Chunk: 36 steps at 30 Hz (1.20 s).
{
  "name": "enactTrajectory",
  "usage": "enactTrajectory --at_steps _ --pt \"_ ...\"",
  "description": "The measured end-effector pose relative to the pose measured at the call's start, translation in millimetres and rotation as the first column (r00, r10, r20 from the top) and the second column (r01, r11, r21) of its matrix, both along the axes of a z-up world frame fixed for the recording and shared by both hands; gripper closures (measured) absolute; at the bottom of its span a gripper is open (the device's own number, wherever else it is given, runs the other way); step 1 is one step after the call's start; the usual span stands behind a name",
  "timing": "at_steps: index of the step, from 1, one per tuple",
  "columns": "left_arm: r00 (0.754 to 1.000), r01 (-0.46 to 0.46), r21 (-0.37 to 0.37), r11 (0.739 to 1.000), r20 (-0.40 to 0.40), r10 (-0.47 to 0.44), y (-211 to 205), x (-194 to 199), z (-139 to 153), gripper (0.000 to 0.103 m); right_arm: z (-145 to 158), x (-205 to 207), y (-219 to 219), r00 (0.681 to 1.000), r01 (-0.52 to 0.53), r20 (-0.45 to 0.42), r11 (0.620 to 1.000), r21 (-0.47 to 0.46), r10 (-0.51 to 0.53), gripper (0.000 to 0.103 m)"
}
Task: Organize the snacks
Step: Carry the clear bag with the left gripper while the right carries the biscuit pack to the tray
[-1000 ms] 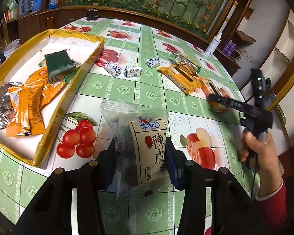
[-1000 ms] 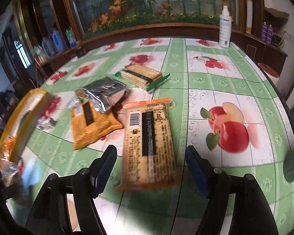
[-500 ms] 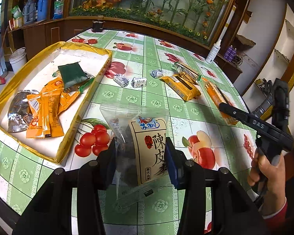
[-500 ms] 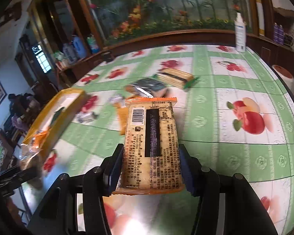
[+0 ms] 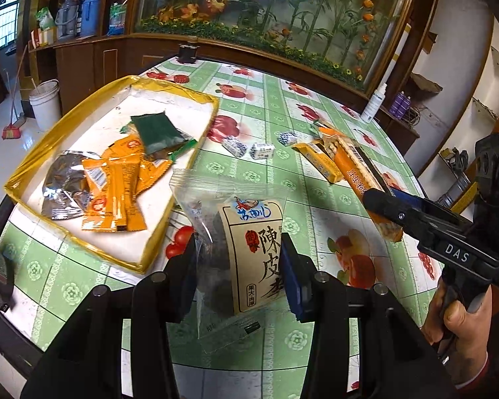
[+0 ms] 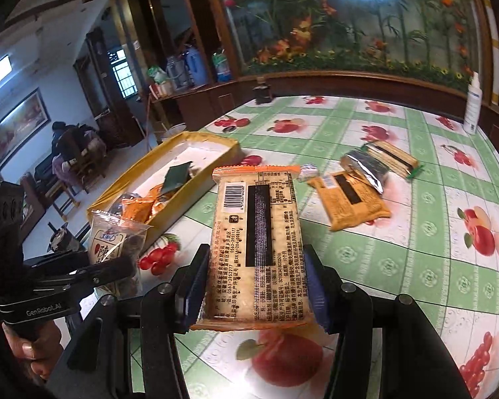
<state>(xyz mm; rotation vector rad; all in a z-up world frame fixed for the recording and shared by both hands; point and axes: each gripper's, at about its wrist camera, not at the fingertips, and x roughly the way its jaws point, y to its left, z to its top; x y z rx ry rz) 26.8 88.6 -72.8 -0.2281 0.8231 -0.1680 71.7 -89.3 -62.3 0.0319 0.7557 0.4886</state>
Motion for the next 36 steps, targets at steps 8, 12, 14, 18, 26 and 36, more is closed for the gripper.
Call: enactTrajectory --at_steps 8,12,14,18,26,36 --pt "0.999 -0.050 -0.016 0.999 0.007 0.050 22.5 0.1 1.9 0.060 0.5 1.5 33.1 0.998 -0.065 -0.001 0.998 -0.018 0.065 0.048" --pt "0.998 -0.068 -0.023 0.997 0.010 0.068 32.4 0.8 2.3 0.060 1.4 2.9 48.5 0.996 -0.094 0.000 0.995 -0.028 0.094 0.048" --pt "0.997 -0.075 -0.025 0.997 0.011 0.075 36.9 1.0 2.2 0.060 1.5 5.0 56.4 0.994 -0.106 -0.001 0.994 -0.032 0.106 0.048" --pt "0.996 -0.092 -0.029 0.995 0.013 0.092 44.9 3.5 1.9 0.060 0.3 10.3 67.9 0.992 -0.128 -0.004 0.991 -0.039 0.128 0.048" --pt "0.991 -0.131 -0.028 0.991 0.011 0.131 59.9 12.0 0.4 0.060 -3.4 28.7 92.5 0.986 -0.167 -0.020 0.985 -0.035 0.166 0.048" --pt "0.976 -0.218 0.016 0.976 -0.001 0.218 98.9 63.5 3.5 0.060 -6.6 97.5 153.3 0.977 -0.206 -0.047 0.978 0.001 0.206 0.048"
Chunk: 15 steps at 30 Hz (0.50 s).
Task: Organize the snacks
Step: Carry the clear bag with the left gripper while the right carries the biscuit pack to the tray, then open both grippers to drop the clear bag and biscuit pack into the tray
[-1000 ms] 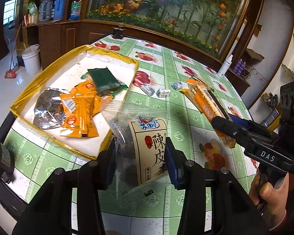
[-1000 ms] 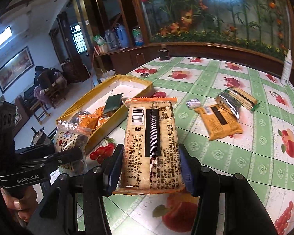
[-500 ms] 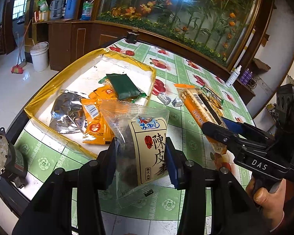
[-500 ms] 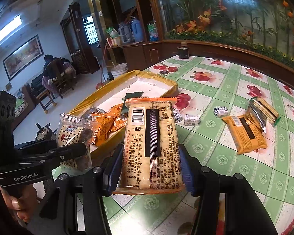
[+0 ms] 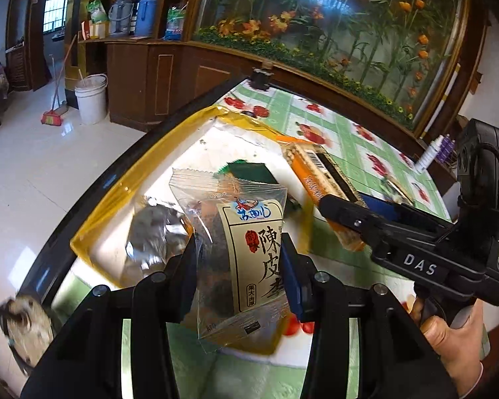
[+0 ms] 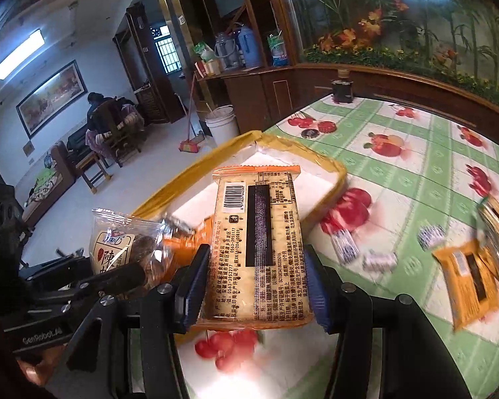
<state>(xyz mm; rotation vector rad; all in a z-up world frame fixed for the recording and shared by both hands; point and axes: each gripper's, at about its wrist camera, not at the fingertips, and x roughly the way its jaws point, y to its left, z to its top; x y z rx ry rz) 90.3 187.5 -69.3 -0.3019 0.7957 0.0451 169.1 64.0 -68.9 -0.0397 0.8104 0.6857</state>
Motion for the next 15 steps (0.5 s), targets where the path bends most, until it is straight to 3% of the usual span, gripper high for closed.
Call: enactTrajectory --at_steps 11,14,15 --pt "0.997 -0.057 -0.028 0.998 -0.058 0.055 22.4 46.2 -24.6 0.059 -36.4 70.9 47.7 0.997 0.029 -0.072 0.999 -0.037 -0.032 0.048" --pt "0.995 -0.063 -0.009 0.998 -0.080 0.062 22.0 50.5 -24.2 0.054 -38.5 73.5 47.1 0.995 0.037 -0.088 0.999 -0.032 -0.040 0.045" --pt "0.994 -0.069 0.005 0.998 -0.085 0.069 21.3 50.6 -24.4 0.050 -38.6 73.0 45.0 0.995 0.040 -0.090 0.999 -0.024 -0.042 0.039"
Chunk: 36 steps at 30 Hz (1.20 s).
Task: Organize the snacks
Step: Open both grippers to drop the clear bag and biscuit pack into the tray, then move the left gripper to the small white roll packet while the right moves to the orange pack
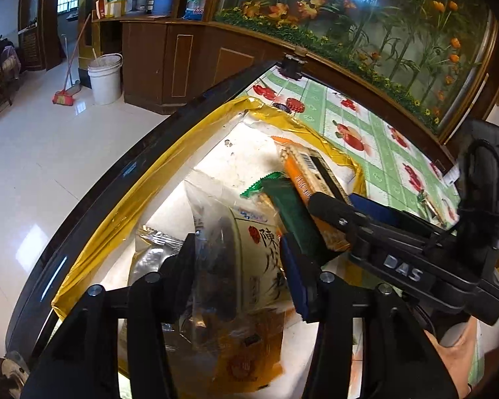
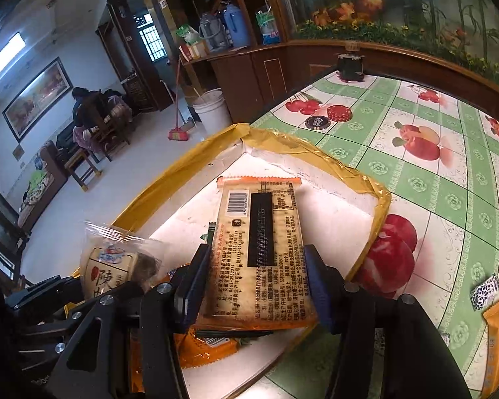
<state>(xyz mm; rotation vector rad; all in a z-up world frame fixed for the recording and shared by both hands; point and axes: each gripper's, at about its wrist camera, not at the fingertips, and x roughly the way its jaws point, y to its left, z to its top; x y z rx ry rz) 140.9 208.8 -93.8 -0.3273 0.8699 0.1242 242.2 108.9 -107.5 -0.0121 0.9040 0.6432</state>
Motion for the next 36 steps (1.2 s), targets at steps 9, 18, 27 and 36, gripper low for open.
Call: enactTrajectory --at_steps 9,18,27,36 --pt "0.999 -0.036 0.017 0.999 0.037 0.036 -5.5 -20.0 12.4 0.037 16.1 -28.5 -42.3 0.999 0.043 0.029 0.997 0.062 -0.045 0.031" --pt "0.997 0.027 0.011 1.000 0.066 -0.028 -49.5 -38.4 28.0 0.032 21.6 -58.6 -122.4 0.987 0.157 0.020 0.981 0.117 -0.160 0.028" --pt "0.990 0.133 0.097 0.986 0.037 -0.137 -119.2 -38.9 27.8 0.032 15.5 -81.4 -203.3 0.952 0.304 -0.024 0.941 0.150 -0.304 0.027" --pt "0.985 0.167 0.167 0.972 0.020 -0.172 -153.5 -42.7 29.3 0.032 15.4 -94.6 -241.3 0.934 0.355 -0.022 0.921 0.162 -0.356 0.026"
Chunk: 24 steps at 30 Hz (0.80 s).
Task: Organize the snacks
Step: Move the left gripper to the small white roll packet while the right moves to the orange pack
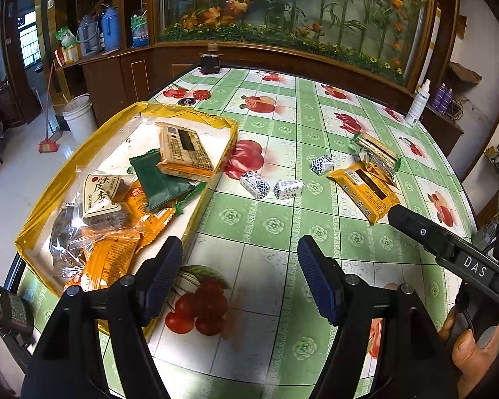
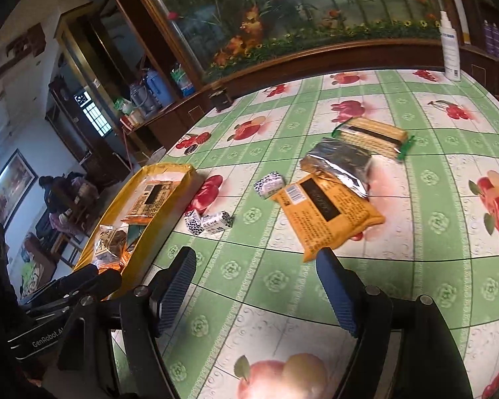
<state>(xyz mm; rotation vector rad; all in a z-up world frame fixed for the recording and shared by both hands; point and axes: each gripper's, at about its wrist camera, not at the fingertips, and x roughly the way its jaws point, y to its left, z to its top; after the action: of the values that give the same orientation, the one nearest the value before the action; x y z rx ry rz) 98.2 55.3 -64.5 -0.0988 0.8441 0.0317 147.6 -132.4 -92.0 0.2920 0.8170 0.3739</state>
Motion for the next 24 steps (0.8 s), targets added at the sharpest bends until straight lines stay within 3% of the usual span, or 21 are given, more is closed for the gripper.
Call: enactTrajectory --at_steps 16,24 --pt "0.999 0.018 0.037 0.999 -0.037 -0.017 -20.4 1.2 -10.0 0.031 -5.7 -6.6 -32.2 0.998 0.062 -0.014 0.998 0.013 -0.062 0.024" --pt "0.998 0.009 0.030 0.999 -0.058 -0.008 -19.1 13.7 -21.9 0.032 -7.7 34.7 -44.5 0.990 0.133 -0.050 0.989 0.060 -0.130 0.022"
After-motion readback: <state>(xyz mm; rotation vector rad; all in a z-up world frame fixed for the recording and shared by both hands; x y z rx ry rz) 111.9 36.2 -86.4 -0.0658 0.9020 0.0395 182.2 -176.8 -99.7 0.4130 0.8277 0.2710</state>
